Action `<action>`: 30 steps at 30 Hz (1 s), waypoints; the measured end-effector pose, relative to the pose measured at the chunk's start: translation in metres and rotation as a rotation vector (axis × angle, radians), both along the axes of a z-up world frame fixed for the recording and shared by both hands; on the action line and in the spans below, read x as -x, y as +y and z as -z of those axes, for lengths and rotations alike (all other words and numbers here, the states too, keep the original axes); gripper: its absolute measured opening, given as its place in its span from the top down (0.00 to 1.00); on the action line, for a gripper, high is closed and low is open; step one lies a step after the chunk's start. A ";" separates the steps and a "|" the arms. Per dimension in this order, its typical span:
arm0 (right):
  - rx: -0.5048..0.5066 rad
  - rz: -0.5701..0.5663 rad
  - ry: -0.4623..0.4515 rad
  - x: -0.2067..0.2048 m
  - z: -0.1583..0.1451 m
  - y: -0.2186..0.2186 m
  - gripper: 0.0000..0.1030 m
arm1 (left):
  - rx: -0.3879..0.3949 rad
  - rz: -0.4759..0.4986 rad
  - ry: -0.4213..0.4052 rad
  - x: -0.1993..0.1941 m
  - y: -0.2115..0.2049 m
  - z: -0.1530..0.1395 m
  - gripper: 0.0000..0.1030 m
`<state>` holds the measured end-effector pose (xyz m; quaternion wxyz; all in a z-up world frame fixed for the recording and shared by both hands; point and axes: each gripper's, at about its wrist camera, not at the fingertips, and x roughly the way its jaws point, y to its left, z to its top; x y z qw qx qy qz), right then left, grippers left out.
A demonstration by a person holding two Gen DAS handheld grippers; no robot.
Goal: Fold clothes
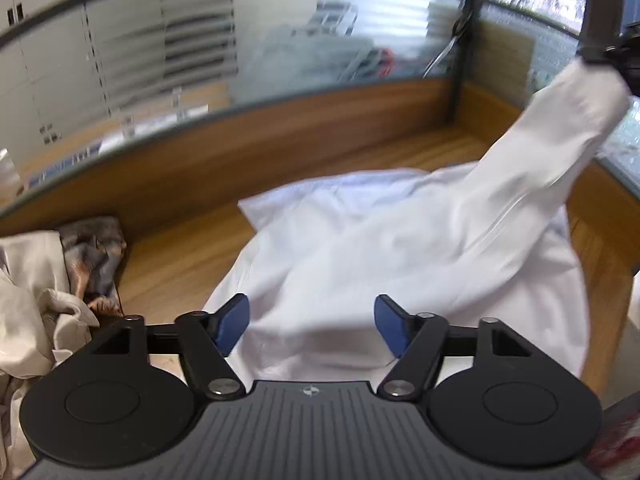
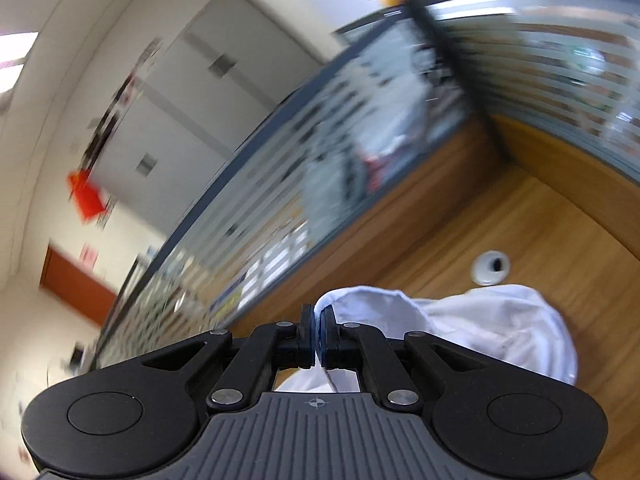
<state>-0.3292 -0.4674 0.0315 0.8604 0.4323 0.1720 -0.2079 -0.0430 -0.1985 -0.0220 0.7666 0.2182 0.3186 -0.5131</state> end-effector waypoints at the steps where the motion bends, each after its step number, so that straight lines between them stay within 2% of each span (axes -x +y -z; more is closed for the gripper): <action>1: 0.021 -0.037 0.008 -0.010 -0.003 0.007 0.95 | 0.022 0.000 0.002 0.005 0.002 -0.007 0.25; 4: 0.070 -0.154 0.025 -0.041 -0.008 0.030 0.95 | 0.082 0.003 0.010 0.018 0.005 -0.024 0.22; 7: 0.079 -0.263 0.023 -0.074 -0.006 0.052 0.95 | 0.127 0.019 0.011 0.032 0.003 -0.038 0.18; 13: 0.028 -0.425 -0.036 -0.126 -0.006 0.096 0.95 | 0.158 0.081 -0.008 0.066 -0.002 -0.044 0.17; 15: -0.020 -0.465 -0.069 -0.141 -0.005 0.106 0.95 | 0.169 0.058 -0.022 0.072 -0.004 -0.040 0.17; 19: -0.115 -0.521 -0.116 -0.160 -0.005 0.125 0.95 | 0.189 -0.055 -0.043 0.069 -0.008 -0.034 0.18; 20: -0.120 -0.531 -0.120 -0.163 -0.006 0.129 0.95 | 0.198 -0.086 -0.046 0.066 -0.007 -0.032 0.36; 21: -0.125 -0.541 -0.125 -0.166 -0.007 0.132 0.95 | 0.201 -0.114 -0.045 0.061 -0.006 -0.031 0.80; 22: -0.113 -0.547 -0.121 -0.167 -0.009 0.135 0.95 | 0.199 -0.142 -0.030 0.055 -0.003 -0.031 0.89; 24: -0.074 -0.556 -0.104 -0.168 -0.014 0.139 0.92 | 0.197 -0.205 0.008 0.042 0.007 -0.029 0.93; 26: -0.031 -0.562 -0.085 -0.166 -0.019 0.140 0.90 | 0.171 -0.274 -0.003 0.029 0.021 -0.026 0.94; 27: -0.006 -0.563 -0.075 -0.163 -0.021 0.140 0.84 | 0.155 -0.308 -0.011 0.022 0.029 -0.024 0.94; 30: 0.068 -0.567 -0.037 -0.153 -0.028 0.136 0.77 | 0.117 -0.443 0.006 -0.006 0.063 -0.018 0.94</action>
